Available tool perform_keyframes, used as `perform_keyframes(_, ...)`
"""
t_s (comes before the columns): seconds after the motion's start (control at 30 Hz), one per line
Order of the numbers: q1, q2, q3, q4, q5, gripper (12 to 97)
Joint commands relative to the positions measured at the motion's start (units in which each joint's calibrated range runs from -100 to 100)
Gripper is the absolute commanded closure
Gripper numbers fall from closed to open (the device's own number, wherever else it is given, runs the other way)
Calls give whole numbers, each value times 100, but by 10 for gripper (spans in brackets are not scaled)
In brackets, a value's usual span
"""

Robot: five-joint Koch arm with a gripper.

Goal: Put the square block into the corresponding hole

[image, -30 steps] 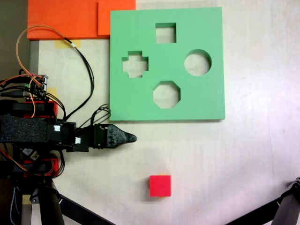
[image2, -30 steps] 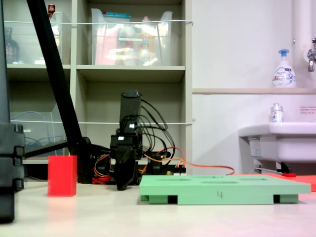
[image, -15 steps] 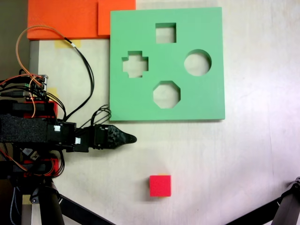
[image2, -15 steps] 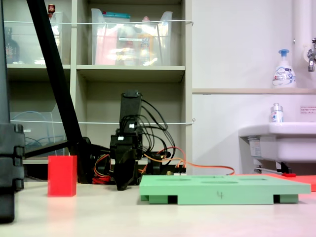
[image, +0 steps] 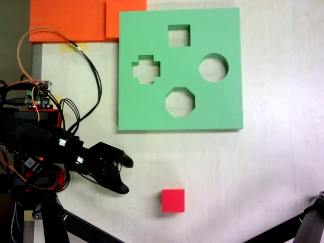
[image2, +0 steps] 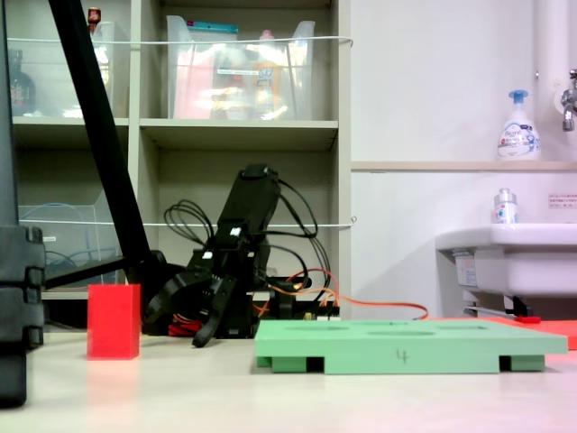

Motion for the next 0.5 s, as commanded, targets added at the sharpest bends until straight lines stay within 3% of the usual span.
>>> perform_keyframes(0.0, -29, -41, 701, -2164, 435, 633)
perform_keyframes(0.27, 293, -41, 3822, -6237, 913, 634)
perform_keyframes(0.4, 347, -41, 5217, -7220, 1070, 633)
perform_keyframes(0.47, 352, 15, 6324, -7836, 1060, 567)
